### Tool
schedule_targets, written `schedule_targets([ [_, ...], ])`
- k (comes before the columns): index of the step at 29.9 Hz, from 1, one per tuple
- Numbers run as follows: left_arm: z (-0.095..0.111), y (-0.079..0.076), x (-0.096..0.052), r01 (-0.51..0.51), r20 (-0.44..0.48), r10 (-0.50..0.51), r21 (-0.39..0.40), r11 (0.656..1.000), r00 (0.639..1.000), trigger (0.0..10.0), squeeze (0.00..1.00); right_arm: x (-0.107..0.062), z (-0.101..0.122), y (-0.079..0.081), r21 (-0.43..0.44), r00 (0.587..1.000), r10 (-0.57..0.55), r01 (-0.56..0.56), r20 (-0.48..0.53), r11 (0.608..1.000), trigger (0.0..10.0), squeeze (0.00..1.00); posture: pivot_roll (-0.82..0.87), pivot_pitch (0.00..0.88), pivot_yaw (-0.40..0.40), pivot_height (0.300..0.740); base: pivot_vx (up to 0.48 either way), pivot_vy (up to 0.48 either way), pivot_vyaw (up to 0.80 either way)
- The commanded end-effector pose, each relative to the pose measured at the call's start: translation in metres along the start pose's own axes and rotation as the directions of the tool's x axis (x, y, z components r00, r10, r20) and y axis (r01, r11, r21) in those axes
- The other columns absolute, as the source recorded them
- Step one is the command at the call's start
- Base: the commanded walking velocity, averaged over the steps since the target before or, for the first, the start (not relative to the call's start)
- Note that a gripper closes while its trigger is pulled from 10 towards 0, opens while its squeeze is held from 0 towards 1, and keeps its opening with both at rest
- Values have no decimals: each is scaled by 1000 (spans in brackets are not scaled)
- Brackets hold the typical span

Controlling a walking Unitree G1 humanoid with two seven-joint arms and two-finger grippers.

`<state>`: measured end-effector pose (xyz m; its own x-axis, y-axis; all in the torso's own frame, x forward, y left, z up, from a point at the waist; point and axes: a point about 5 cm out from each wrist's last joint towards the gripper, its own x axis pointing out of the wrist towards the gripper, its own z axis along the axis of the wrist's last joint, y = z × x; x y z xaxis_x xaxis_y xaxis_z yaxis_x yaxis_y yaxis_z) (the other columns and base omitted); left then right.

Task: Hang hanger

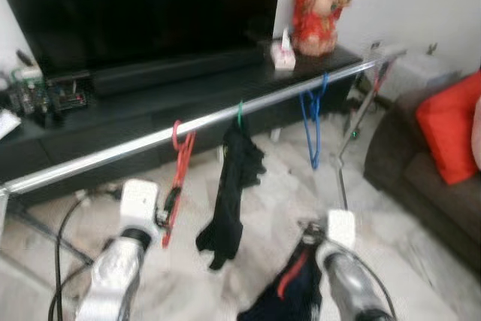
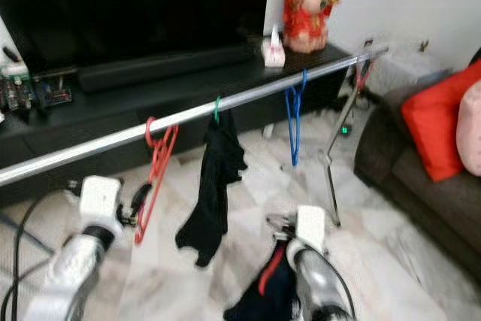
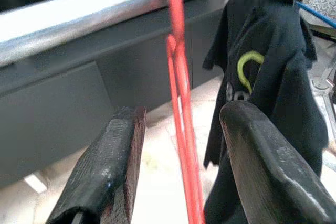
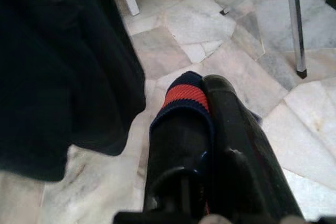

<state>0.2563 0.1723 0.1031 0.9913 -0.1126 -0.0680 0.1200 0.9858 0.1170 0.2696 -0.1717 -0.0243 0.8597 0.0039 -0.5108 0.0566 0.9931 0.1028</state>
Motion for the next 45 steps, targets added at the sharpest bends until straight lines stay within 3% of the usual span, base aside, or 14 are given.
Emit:
schedule_targets([
  [1, 1, -6, 2, 26, 0, -26, -3, 1000, 1000, 10000, 0, 0, 5, -11, -2, 999, -30, 30, 15, 1000, 10000, 0, 29, 0, -29, 740, 371, 0, 0],
  [9, -4, -5, 6, 44, -50, -43, 23, 999, 998, 10000, 0, 0, 3, -11, -2, 1000, -28, 28, 11, 1000, 10000, 0, 29, 0, -28, 740, 202, 0, 0],
  [22, -18, 19, 6, 34, -187, -19, 78, 996, 982, 10000, 0, 0, 3, -10, 0, 1000, -26, 26, 10, 1000, 10000, 0, 30, 0, -20, 740, 0, 0, 0],
  [30, -16, 30, 24, 31, -224, 3, 147, 989, 975, 10000, 0, 0, 3, -8, 6, 1000, -25, 25, 14, 1000, 10000, 0, 27, 0, -11, 740, 0, 0, 0],
  [39, -8, 19, 47, 121, -212, -93, 120, 985, 973, 10000, 0, -1, 2, -7, 14, 1000, -27, 27, 13, 1000, 10000, 0, 22, 0, -4, 740, 0, 0, 0],
  [45, -8, 16, 58, 144, -251, -100, 163, 976, 963, 10000, 0, -1, 2, -7, 17, 1000, -26, 26, 15, 1000, 10000, 0, 22, 0, -1, 740, 0, 0, 0],
])
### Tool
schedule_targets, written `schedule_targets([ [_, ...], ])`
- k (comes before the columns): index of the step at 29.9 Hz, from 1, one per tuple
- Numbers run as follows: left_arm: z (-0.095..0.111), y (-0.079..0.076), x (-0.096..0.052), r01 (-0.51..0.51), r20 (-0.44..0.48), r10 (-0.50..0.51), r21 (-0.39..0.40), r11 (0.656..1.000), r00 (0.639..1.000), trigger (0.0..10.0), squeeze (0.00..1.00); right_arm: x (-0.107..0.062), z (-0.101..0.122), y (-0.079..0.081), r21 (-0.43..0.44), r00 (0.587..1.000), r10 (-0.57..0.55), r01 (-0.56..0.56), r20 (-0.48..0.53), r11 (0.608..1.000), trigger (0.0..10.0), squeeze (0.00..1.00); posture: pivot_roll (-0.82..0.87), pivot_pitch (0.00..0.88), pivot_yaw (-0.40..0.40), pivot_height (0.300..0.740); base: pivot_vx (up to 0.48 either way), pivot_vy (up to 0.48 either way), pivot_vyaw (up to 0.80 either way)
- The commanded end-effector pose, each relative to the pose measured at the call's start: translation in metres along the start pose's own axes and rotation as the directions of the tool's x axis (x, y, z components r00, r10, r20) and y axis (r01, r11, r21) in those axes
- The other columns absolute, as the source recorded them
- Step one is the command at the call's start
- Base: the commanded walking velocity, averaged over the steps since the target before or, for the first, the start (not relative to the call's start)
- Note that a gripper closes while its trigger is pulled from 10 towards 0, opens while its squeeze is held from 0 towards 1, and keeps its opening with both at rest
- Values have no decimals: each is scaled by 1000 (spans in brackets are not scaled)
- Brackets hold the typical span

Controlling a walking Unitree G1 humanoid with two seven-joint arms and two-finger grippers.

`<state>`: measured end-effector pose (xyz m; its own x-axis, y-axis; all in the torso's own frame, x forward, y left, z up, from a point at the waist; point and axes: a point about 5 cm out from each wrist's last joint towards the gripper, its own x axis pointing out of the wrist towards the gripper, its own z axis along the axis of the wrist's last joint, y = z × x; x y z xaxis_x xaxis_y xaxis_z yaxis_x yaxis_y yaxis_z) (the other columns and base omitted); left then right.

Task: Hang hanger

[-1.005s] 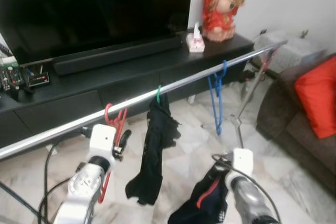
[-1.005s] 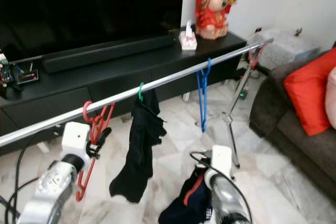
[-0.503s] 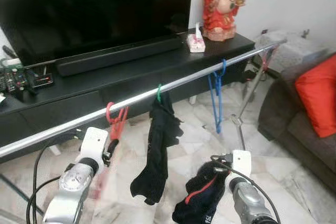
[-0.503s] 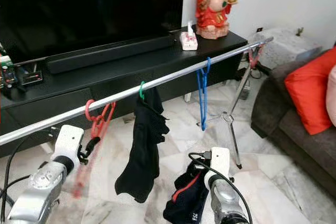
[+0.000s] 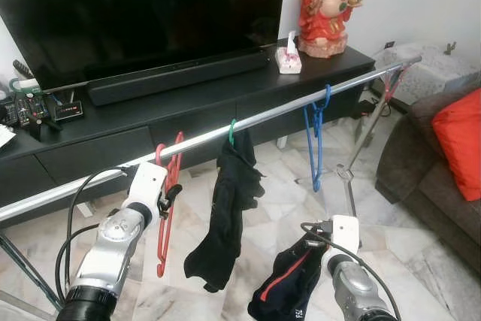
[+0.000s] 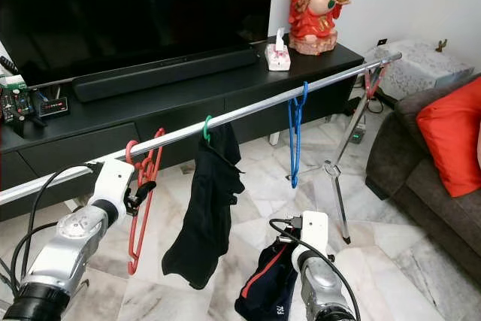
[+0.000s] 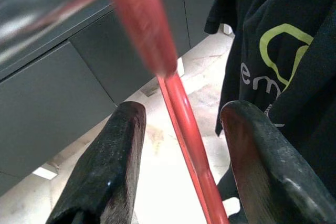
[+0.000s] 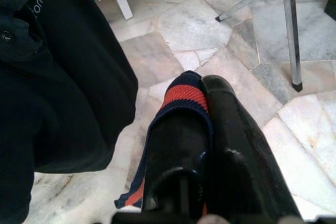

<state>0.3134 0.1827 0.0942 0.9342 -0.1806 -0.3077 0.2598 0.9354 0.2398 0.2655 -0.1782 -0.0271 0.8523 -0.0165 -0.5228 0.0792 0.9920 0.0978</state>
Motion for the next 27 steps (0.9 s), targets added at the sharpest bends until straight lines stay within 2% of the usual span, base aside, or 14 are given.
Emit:
schedule_targets([
  [1, -1, -2, 4, 5, -26, -4, 28, 1000, 1000, 10000, 0, 1, 6, 0, 11, 1000, -4, 3, 27, 1000, 10000, 0, 23, 0, 0, 740, 0, 0, 0],
  [9, -2, -5, 14, -13, -58, 15, 23, 1000, 998, 10000, 0, 2, 7, 2, 14, 1000, -2, 2, 30, 1000, 10000, 0, 20, 0, 2, 740, 0, 0, 0],
  [10, -2, -5, 14, -15, -61, 16, 23, 1000, 998, 6235, 0, 2, 7, 1, 14, 1000, -3, 2, 30, 1000, 10000, 0, 20, 0, 2, 740, 0, 0, 0],
  [11, -2, -4, 14, -15, -63, 16, 23, 1000, 998, 6235, 0, 2, 7, 1, 15, 1000, -3, 2, 30, 1000, 10000, 0, 20, 0, 2, 740, 0, 0, 0],
  [12, -2, -4, 15, -14, -63, 16, 25, 1000, 998, 4471, 0, 2, 7, 1, 15, 1000, -3, 3, 30, 1000, 10000, 0, 19, 0, 2, 740, 0, 0, 0],
  [13, -2, -4, 15, -12, -63, 14, 29, 1000, 998, 1922, 0, 2, 7, 1, 15, 1000, -3, 3, 31, 1000, 10000, 0, 19, 0, 2, 740, 0, 0, 0],
  [14, -3, -4, 15, -10, -63, 12, 31, 999, 998, 0, 0, 2, 7, 1, 14, 1000, -3, 3, 30, 1000, 10000, 0, 20, 0, 3, 740, 0, 0, 0],
  [27, -4, 0, 14, 3, -64, 0, 42, 999, 998, 0, 0, 2, 6, 1, 14, 1000, 1, -2, 25, 1000, 10000, 0, 26, 0, -1, 740, 0, 0, 0],
])
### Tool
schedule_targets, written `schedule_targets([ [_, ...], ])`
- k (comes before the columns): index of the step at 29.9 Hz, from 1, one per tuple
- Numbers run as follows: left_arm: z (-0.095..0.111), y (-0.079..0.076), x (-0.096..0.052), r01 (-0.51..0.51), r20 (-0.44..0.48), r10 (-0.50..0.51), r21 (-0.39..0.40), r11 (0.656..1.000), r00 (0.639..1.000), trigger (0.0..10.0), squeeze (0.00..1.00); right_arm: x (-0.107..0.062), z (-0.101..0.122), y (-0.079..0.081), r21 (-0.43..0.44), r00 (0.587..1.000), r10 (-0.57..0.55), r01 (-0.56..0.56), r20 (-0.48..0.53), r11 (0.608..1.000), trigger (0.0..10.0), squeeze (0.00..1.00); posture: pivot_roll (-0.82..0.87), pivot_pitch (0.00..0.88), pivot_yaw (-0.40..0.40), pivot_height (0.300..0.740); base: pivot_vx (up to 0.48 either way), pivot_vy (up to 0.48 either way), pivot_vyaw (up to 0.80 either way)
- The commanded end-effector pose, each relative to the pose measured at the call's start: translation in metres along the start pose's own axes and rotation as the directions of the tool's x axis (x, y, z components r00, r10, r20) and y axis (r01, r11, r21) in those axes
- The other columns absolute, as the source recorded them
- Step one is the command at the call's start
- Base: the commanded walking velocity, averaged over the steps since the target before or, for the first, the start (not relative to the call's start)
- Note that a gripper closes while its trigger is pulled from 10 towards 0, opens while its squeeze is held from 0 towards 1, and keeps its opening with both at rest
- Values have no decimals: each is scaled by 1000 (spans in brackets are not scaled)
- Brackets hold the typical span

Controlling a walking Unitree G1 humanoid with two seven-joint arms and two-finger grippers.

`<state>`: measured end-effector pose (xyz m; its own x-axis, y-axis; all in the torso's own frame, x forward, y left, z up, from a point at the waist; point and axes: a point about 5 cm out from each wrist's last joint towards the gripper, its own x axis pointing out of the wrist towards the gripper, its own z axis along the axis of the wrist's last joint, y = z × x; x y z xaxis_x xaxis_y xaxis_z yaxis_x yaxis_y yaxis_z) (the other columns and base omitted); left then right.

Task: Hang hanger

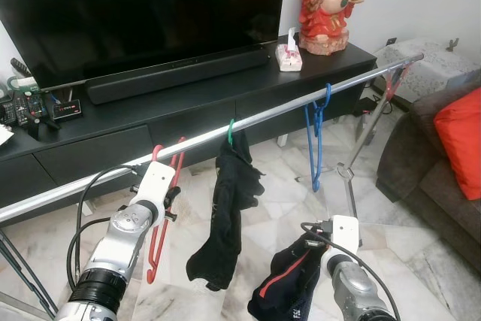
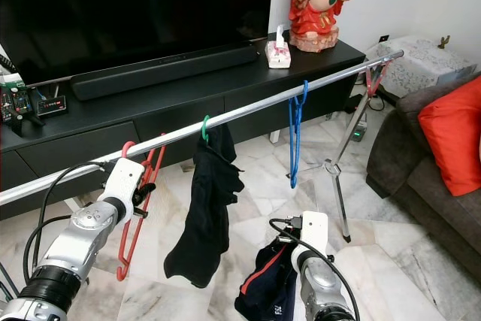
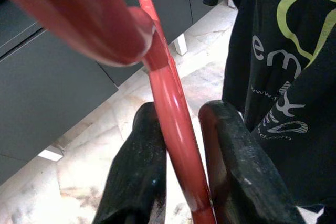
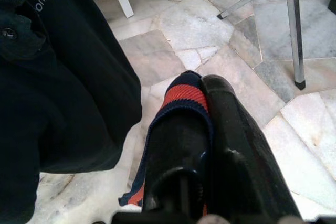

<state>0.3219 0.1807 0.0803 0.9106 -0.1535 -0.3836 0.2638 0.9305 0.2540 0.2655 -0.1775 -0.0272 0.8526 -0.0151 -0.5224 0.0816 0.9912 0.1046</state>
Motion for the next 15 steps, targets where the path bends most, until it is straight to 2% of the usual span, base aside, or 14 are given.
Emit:
schedule_targets([
  [1, 6, 3, 1, 2, 20, -3, 27, 1000, 1000, 0, 0, 2, 6, 1, 7, 1000, 0, 0, 24, 1000, 10000, 0, 26, 0, -1, 740, 0, 0, 0],
  [15, 6, 6, -9, -32, 44, 31, 31, 999, 999, 0, 0, 1, 4, 0, 4, 1000, 1, -1, 15, 1000, 10000, 0, 26, 0, -3, 740, 0, 0, 0],
])
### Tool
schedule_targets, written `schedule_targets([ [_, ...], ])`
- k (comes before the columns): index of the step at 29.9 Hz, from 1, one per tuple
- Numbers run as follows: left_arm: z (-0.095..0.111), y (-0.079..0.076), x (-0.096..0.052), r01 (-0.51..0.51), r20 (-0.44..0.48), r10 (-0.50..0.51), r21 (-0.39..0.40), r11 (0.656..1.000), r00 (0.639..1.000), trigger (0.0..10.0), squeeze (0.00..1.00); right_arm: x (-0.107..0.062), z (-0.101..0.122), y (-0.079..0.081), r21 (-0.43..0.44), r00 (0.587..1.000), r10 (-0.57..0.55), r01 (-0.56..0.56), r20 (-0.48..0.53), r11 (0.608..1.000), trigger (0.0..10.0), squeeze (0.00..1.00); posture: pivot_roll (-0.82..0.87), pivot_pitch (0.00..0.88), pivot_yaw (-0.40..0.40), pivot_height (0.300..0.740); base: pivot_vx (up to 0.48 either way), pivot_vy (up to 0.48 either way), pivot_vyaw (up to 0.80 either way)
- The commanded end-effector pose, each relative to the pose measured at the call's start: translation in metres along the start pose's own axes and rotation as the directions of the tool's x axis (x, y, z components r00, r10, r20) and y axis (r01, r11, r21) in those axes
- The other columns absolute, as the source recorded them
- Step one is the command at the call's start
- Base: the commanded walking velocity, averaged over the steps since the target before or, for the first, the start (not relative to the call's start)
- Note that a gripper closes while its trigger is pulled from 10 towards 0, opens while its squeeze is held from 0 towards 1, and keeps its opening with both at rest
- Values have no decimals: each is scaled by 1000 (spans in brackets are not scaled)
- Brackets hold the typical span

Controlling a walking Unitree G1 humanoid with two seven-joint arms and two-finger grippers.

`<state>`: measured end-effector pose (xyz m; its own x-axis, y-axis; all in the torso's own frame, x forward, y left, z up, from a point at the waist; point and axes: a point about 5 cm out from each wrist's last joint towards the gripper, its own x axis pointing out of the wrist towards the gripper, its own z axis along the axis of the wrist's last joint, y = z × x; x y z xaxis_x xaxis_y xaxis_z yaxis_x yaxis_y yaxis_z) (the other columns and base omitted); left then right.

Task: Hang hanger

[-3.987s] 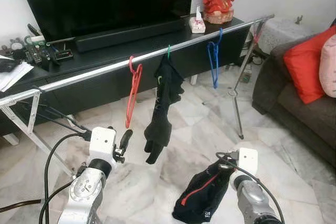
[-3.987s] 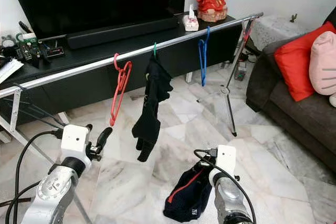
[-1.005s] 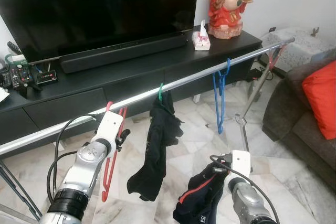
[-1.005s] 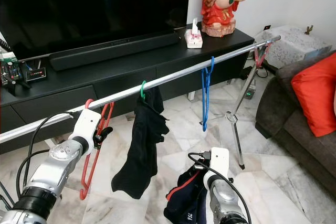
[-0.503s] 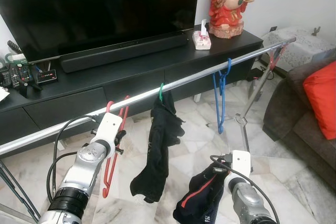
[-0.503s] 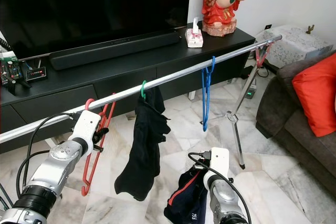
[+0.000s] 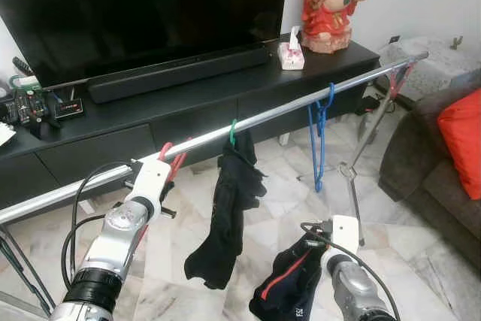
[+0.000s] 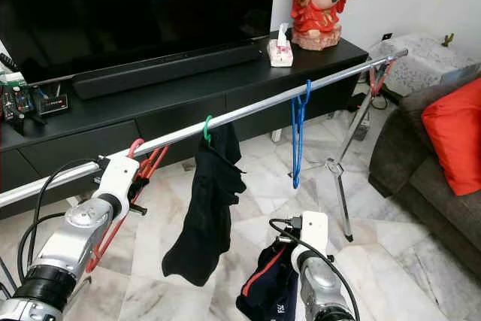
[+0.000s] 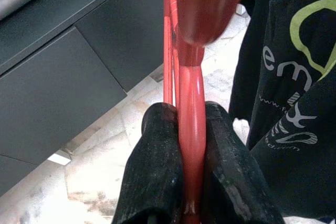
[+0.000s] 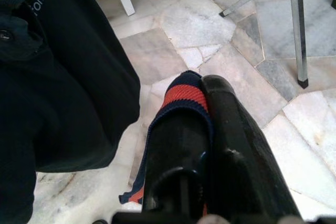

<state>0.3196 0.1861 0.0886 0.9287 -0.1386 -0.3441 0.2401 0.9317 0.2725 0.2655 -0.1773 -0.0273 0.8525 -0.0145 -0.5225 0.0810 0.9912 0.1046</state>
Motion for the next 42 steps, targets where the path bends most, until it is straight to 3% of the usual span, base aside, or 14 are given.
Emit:
schedule_targets([
  [1, 1, 0, -3, -2, 8, 2, 23, 1000, 1000, 0, 0, 1, 5, 0, 4, 1000, 0, 0, 15, 1000, 10000, 0, 26, 0, -3, 740, 0, 0, 0],
  [8, 8, 0, -24, -50, 125, 55, -46, 998, 991, 0, 0, 1, 4, 0, 2, 1000, 0, 0, 14, 1000, 10000, 0, 28, 0, -5, 740, 0, 0, 0],
  [15, 6, -4, -40, -54, 187, 70, -92, 994, 980, 0, 0, 2, 5, 0, -1, 1000, 4, -4, 16, 1000, 10000, 0, 34, 0, -13, 740, 0, 0, 0],
  [23, -11, -11, -53, -40, 170, 50, -60, 997, 984, 157, 0, 2, 6, 1, -5, 1000, 7, -7, 19, 1000, 10000, 0, 27, 0, -14, 740, 0, 0, 0],
  [24, -23, -13, -57, -38, 133, 45, -55, 998, 990, 8902, 0, 2, 6, 1, -6, 1000, 6, -6, 19, 1000, 10000, 0, 27, 0, -14, 740, 0, 0, 0],
  [25, -23, -13, -57, -38, 133, 45, -55, 998, 990, 8902, 0, 2, 6, 1, -6, 1000, 6, -6, 19, 1000, 10000, 0, 27, 0, -14, 740, 0, 0, 0],
  [26, -35, -14, -62, -41, 92, 46, -49, 998, 995, 10000, 0, 2, 6, 0, -6, 1000, 4, -4, 19, 1000, 10000, 0, 27, 0, -14, 740, 0, 0, 0],
  [29, -57, -17, -69, -38, 10, 38, -10, 999, 999, 10000, 0, 2, 6, 0, -9, 1000, 6, -6, 18, 1000, 10000, 0, 28, 0, -17, 740, 0, 0, 0],
  [32, -68, -17, -71, -55, -30, 54, -27, 998, 998, 10000, 0, 2, 6, 0, -9, 1000, 6, -6, 18, 1000, 10000, 0, 31, 0, -19, 740, 0, 0, 0],
  [36, -85, -16, -70, -78, -104, 76, -14, 997, 992, 10000, 0, 1, 5, 0, -10, 1000, 9, -8, 17, 1000, 10000, 0, 30, 0, -19, 740, 0, 0, 0],
  [37, -94, -16, -69, -70, -147, 72, 20, 997, 987, 10000, 0, 1, 5, 0, -10, 1000, 9, -9, 16, 1000, 10000, 0, 30, 0, -19, 740, 0, 0, 0],
  [42, -118, -18, -64, -63, -233, 65, 15, 998, 970, 10000, 0, 1, 4, 0, -10, 1000, 9, -9, 14, 1000, 10000, 0, 26, 0, -18, 740, 0, 0, 0],
])
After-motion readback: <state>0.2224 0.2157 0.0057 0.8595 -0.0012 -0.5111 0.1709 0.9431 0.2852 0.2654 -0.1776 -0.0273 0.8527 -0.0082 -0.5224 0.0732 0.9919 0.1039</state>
